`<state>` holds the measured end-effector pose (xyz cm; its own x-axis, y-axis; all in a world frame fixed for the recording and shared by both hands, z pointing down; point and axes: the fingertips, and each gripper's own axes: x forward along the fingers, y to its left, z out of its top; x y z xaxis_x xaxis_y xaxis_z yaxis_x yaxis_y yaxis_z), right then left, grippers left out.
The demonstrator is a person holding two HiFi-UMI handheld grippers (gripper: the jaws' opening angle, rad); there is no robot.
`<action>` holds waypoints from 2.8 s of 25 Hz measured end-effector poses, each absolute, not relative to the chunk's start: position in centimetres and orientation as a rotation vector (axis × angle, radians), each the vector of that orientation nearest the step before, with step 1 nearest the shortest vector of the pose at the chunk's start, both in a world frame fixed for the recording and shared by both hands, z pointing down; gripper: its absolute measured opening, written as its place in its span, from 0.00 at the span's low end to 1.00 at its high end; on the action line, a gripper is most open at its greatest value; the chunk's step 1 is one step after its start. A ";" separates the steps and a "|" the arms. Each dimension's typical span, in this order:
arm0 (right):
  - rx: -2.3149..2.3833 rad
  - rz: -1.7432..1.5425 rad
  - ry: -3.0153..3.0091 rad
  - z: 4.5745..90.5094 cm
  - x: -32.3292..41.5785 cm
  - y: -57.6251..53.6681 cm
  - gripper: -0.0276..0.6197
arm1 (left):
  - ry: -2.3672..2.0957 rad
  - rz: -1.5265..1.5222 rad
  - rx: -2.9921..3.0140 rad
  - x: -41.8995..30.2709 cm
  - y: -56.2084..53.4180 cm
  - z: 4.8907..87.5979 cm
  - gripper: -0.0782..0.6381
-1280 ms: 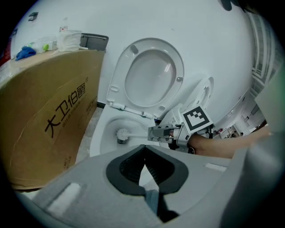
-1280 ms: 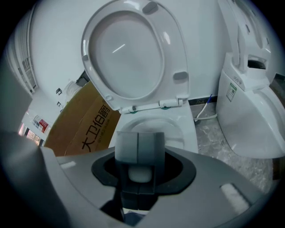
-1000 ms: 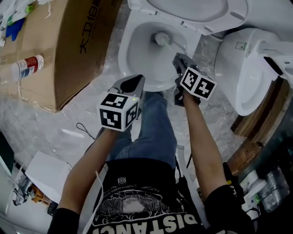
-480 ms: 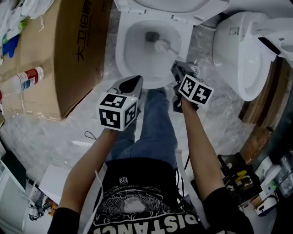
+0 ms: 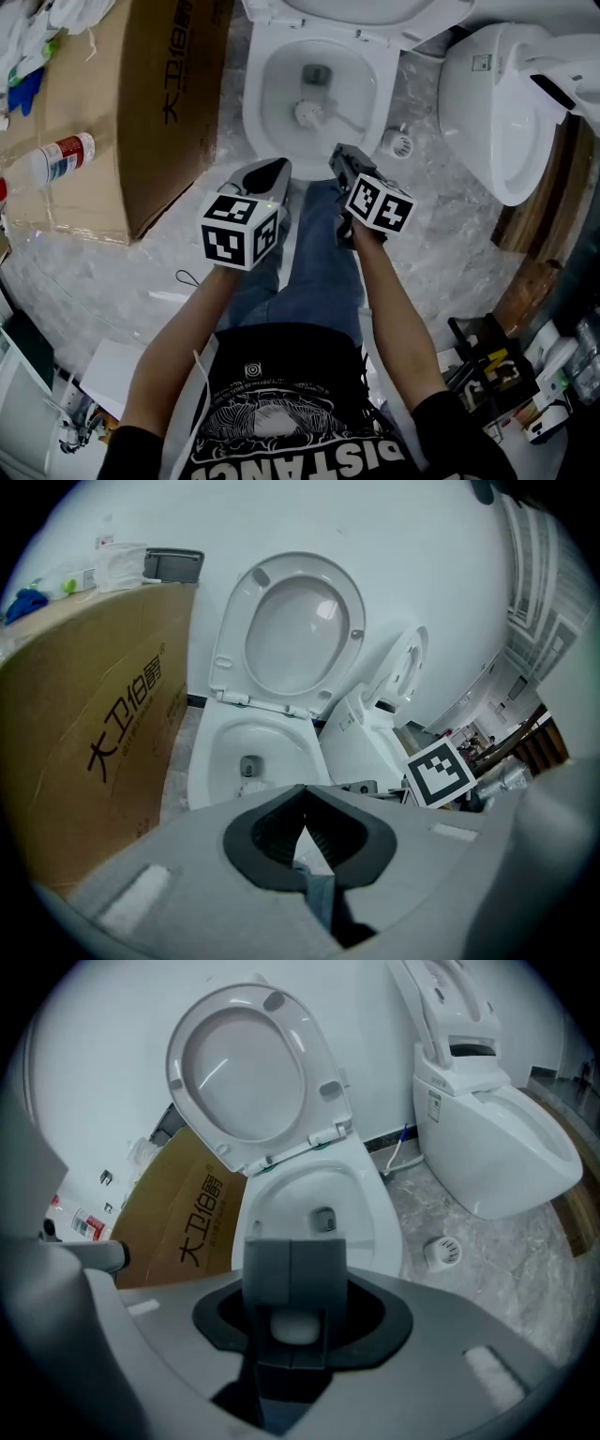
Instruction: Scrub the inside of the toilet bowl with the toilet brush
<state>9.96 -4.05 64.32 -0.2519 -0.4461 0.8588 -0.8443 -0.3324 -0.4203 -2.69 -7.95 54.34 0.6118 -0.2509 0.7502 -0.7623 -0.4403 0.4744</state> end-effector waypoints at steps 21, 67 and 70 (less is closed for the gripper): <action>1.633 1.577 -1.571 67.1 12.0 -9.4 0.30 | -0.886 0.755 1.916 -2.8 -8.5 55.2 0.11; 1.919 1.153 -1.913 39.1 8.3 -3.2 0.30 | -0.772 0.620 2.318 -0.3 -6.8 37.8 0.10; 1.950 1.102 -1.958 36.2 8.2 -3.4 0.30 | -0.772 0.610 2.368 0.3 -6.7 36.0 0.10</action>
<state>8.21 -3.43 36.19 -0.1329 -0.7952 0.5916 -0.9182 -0.1259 -0.3755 0.26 -6.65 36.02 0.7296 -0.3810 0.5679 -0.6407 -0.6713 0.3727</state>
